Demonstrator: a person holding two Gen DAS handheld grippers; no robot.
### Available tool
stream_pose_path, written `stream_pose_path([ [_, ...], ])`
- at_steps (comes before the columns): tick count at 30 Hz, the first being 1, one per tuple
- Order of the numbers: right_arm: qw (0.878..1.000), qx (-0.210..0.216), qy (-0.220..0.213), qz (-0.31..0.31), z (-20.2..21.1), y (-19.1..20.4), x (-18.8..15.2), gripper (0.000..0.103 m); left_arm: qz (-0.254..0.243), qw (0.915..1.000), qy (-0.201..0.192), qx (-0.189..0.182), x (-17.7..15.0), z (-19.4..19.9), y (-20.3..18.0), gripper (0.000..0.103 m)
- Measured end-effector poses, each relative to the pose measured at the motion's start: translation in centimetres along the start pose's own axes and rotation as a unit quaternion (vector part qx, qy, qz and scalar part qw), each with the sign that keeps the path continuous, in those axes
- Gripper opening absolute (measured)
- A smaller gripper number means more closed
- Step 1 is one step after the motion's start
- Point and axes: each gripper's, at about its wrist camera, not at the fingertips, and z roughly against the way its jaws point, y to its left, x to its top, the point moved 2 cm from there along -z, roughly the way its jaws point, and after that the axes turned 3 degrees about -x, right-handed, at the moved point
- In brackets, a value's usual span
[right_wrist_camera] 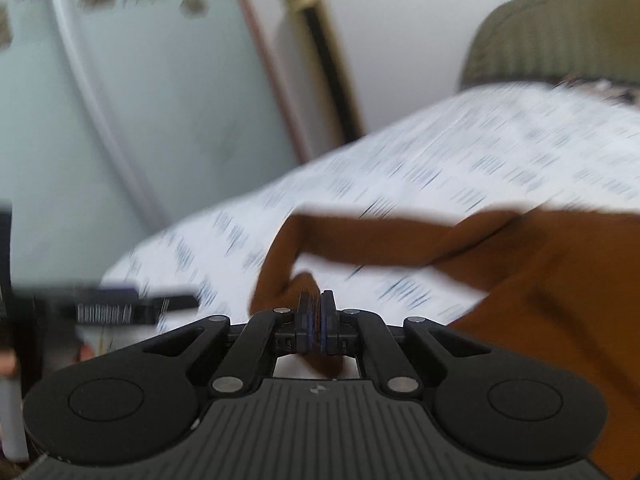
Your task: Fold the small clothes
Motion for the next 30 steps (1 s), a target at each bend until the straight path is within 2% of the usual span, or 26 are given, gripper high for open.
stream_pose_path([
  [6,0.995,-0.058,-0.068,-0.037,6.2,-4.6,1.7,0.007,-0.061,0.9972,0.009,-0.043,-0.4,-0.5,-5.2,0.103],
  [12,0.984,-0.123,-0.096,-0.088,10.8,-10.2,0.5,0.007,-0.124,0.9896,0.013,-0.073,-1.0,-0.5,-9.9,0.103],
  [20,0.953,-0.222,-0.109,-0.176,16.6,-18.5,-4.2,0.007,-0.158,0.9826,0.025,-0.095,-1.6,-1.0,-13.1,0.103],
  [30,0.919,-0.287,-0.118,-0.242,20.4,-23.6,-9.4,0.007,-0.197,0.9733,0.033,-0.114,-2.6,-1.0,-16.2,0.103],
])
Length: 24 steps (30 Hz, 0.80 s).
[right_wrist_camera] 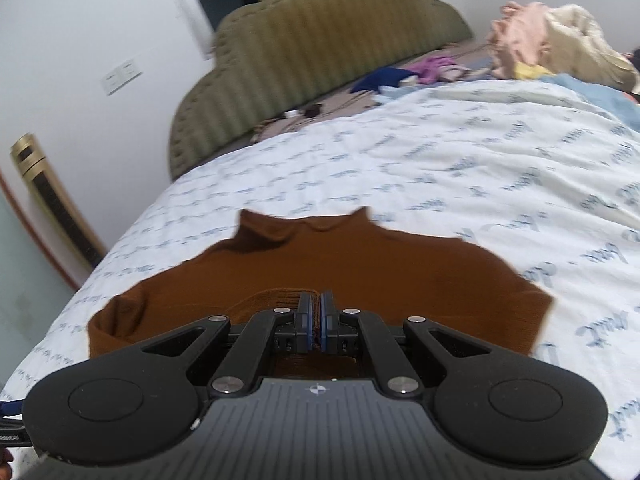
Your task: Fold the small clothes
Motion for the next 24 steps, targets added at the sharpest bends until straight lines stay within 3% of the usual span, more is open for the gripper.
stream_pose_path([
  [9,0.997,-0.072,0.004,-0.019,0.3,-4.0,-0.8,0.007,-0.029,0.9996,0.003,-0.001,1.2,-1.1,-0.9,0.103],
  [14,0.997,-0.046,0.038,-0.052,-1.5,-5.8,-1.5,0.021,-0.052,0.9982,-0.016,0.023,4.1,-2.0,-0.7,0.103],
  [16,0.997,-0.037,0.042,-0.057,-2.0,-6.3,-1.8,0.035,-0.049,0.9983,-0.021,0.021,5.6,-2.3,-0.3,0.103],
  [17,0.997,-0.031,0.044,-0.062,-2.2,-6.5,-1.9,0.037,-0.046,0.9985,-0.021,0.017,6.2,-2.5,-0.2,0.103],
  [24,0.993,0.02,0.028,-0.11,-3.5,-7.8,-1.6,0.037,-0.012,0.9987,0.006,-0.048,10.7,-5.4,-0.3,0.103],
])
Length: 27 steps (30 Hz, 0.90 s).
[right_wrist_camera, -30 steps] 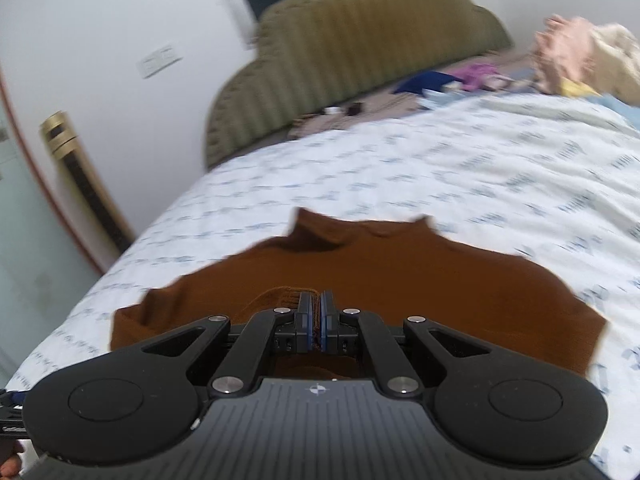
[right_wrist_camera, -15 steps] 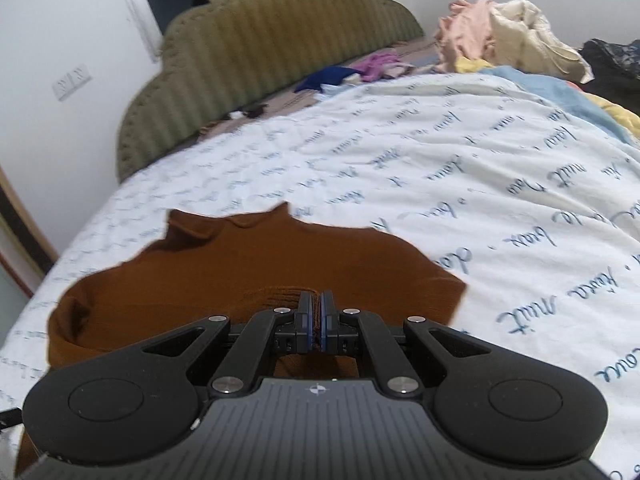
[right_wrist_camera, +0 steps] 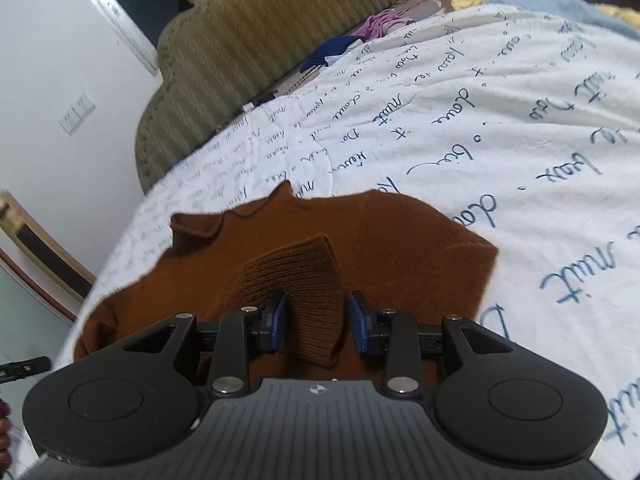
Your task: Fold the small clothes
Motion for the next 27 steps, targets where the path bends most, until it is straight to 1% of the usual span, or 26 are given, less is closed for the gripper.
stream_pose_path([
  [3,0.999,0.037,-0.004,-0.026,-0.8,-0.8,0.5,0.037,0.01,0.9995,0.019,-0.022,1.5,-1.8,-0.7,0.103],
  [4,0.998,0.05,-0.001,-0.033,-0.9,-1.0,0.6,0.031,0.011,0.9993,0.025,-0.027,2.0,-2.4,-1.0,0.103],
  [6,0.998,0.052,0.001,-0.031,-0.9,-0.8,0.9,0.01,0.006,0.9989,0.034,-0.032,2.8,-3.6,-1.7,0.103],
  [8,0.998,0.052,-0.001,-0.019,-0.1,0.1,1.3,0.01,0.004,0.9989,0.044,-0.013,3.5,-5.1,-2.2,0.103],
  [10,0.997,0.071,-0.009,-0.013,1.2,1.2,2.0,0.01,0.003,0.9988,0.05,-0.001,4.1,-6.6,-2.4,0.103],
  [12,0.996,0.09,-0.019,-0.006,2.8,2.5,3.0,0.01,0.01,0.9982,0.06,0.002,4.4,-7.9,-2.4,0.1],
  [13,0.995,0.094,-0.027,0.004,3.6,3.3,3.6,0.01,0.022,0.9979,0.061,-0.001,4.5,-8.3,-2.2,0.092],
  [14,0.995,0.097,-0.033,0.015,4.4,4.0,4.2,0.01,0.036,0.9971,0.067,-0.008,4.6,-8.6,-2.0,0.061],
  [15,0.994,0.098,-0.039,0.024,5.1,4.7,4.7,0.01,0.053,0.995,0.082,-0.018,4.7,-9.1,-1.7,0.029],
  [16,0.994,0.098,-0.046,0.034,5.8,5.4,5.2,0.01,0.077,0.9913,0.101,-0.033,4.7,-9.6,-1.3,0.02],
  [17,0.993,0.096,-0.052,0.045,6.4,5.9,5.6,0.01,0.1,0.9877,0.11,-0.048,4.6,-9.9,-0.8,0.013],
  [18,0.993,0.093,-0.057,0.053,7.0,6.4,6.0,0.01,0.119,0.9851,0.109,-0.059,4.6,-10.0,-0.4,0.01],
  [19,0.992,0.089,-0.063,0.061,7.5,6.9,6.4,0.01,0.125,0.9849,0.104,-0.059,4.5,-9.8,-0.2,0.01],
  [21,0.991,0.081,-0.075,0.073,8.4,7.5,7.1,0.01,0.125,0.9866,0.091,-0.053,4.7,-9.3,0.0,0.009],
  [24,0.988,0.072,-0.097,0.092,9.9,8.3,7.6,0.01,0.135,0.9865,0.067,-0.064,5.6,-8.0,0.9,0.009],
  [25,0.987,0.071,-0.104,0.096,10.3,8.5,7.7,0.01,0.143,0.9856,0.061,-0.068,6.0,-7.6,1.4,0.009],
  [27,0.986,0.071,-0.115,0.096,11.1,8.7,7.9,0.01,0.162,0.9821,0.053,-0.08,6.9,-7.2,2.4,0.005],
])
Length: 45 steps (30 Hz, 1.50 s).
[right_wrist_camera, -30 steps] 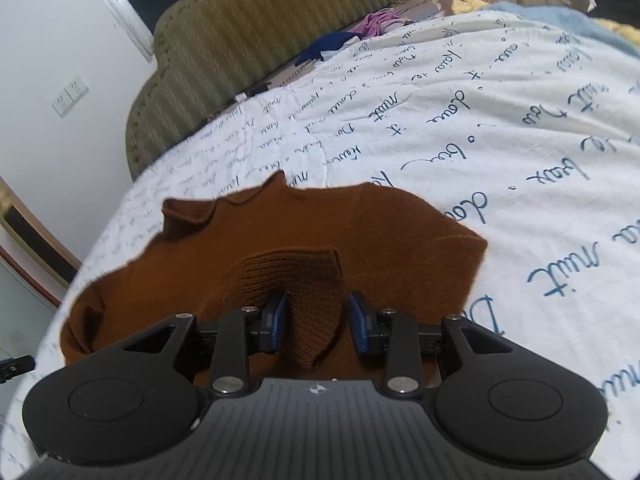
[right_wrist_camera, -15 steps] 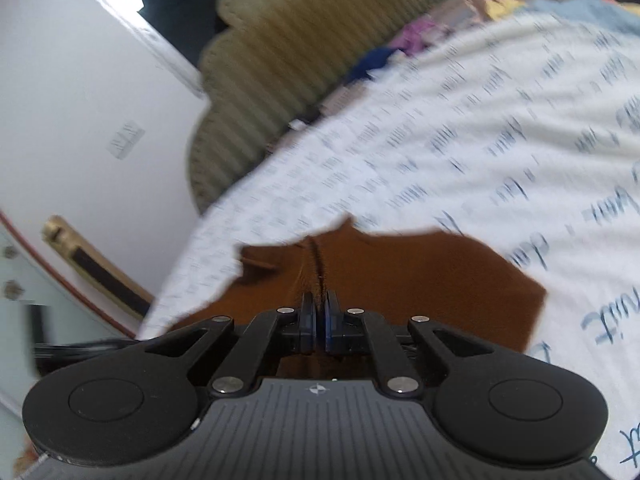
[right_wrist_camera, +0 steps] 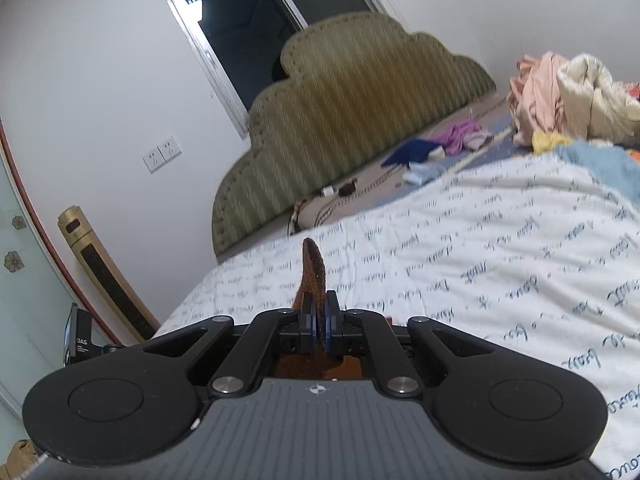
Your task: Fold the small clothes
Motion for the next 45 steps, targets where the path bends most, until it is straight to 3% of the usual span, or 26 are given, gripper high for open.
stream_pose_path([
  [3,1.0,0.01,-0.004,-0.017,0.5,-0.3,0.1,0.01,0.031,0.9993,-0.009,-0.017,1.3,0.7,0.9,0.003],
  [5,1.0,0.007,0.004,-0.025,0.5,-0.7,-0.3,0.01,0.033,0.9992,-0.021,-0.009,1.9,0.7,1.1,0.003],
  [8,0.999,-0.021,0.019,-0.033,-0.3,-1.9,-1.5,0.01,0.025,0.9991,-0.033,0.008,2.5,-0.6,0.6,0.003],
  [11,0.996,-0.077,0.03,-0.038,-2.0,-4.2,-2.8,0.01,0.004,0.9989,-0.028,0.039,2.0,-2.2,-0.1,0.003],
  [13,0.992,-0.116,0.051,-0.026,-3.3,-5.7,-3.9,0.01,-0.023,0.9985,-0.035,0.035,0.9,-1.8,-0.9,0.003],
  [16,0.987,-0.134,0.081,-0.038,-4.3,-7.6,-5.8,0.01,-0.091,0.9947,-0.041,0.028,-1.4,-0.6,-2.7,0.004],
  [20,0.981,-0.152,0.109,-0.052,-5.2,-9.1,-7.9,0.01,-0.205,0.9781,-0.029,0.022,-4.9,-1.0,-5.8,0.006],
  [22,0.977,-0.159,0.125,-0.063,-5.6,-9.9,-9.0,0.013,-0.243,0.9692,-0.003,0.043,-6.2,-2.8,-6.5,0.006],
  [25,0.972,-0.186,0.129,-0.07,-5.3,-10.5,-10.0,0.014,-0.236,0.9666,0.015,0.098,-6.9,-5.9,-5.3,0.006],
  [28,0.971,-0.217,0.09,-0.029,-3.6,-8.9,-9.6,0.024,-0.23,0.9667,-0.011,0.111,-7.1,-5.0,-4.7,0.006],
  [30,0.976,-0.2,0.085,0.004,-3.2,-7.4,-9.8,0.025,-0.239,0.9634,-0.025,0.118,-7.6,-3.9,-5.2,0.006],
  [32,0.98,-0.166,0.109,0.013,-3.7,-6.3,-10.6,0.03,-0.26,0.9577,-0.039,0.117,-8.4,-3.1,-5.9,0.006],
  [34,0.975,-0.17,0.137,0.034,-4.8,-5.8,-11.9,0.036,-0.278,0.9512,-0.035,0.13,-9.1,-3.1,-6.3,0.007],
  [36,0.968,-0.205,0.136,0.044,-4.9,-5.7,-12.5,0.035,-0.272,0.9528,-0.023,0.134,-9.9,-2.6,-6.1,0.007],
  [41,0.978,-0.177,0.105,0.037,-1.4,-3.7,-12.3,0.049,-0.262,0.9587,-0.019,0.108,-12.9,0.3,-5.3,0.007],
  [43,0.981,-0.159,0.1,0.045,0.0,-2.5,-12.4,0.058,-0.259,0.9603,-0.013,0.102,-14.2,1.0,-5.2,0.012],
  [45,0.984,-0.141,0.099,0.05,1.4,-1.5,-12.7,0.062,-0.251,0.9636,-0.006,0.092,-15.5,1.5,-4.9,0.029],
])
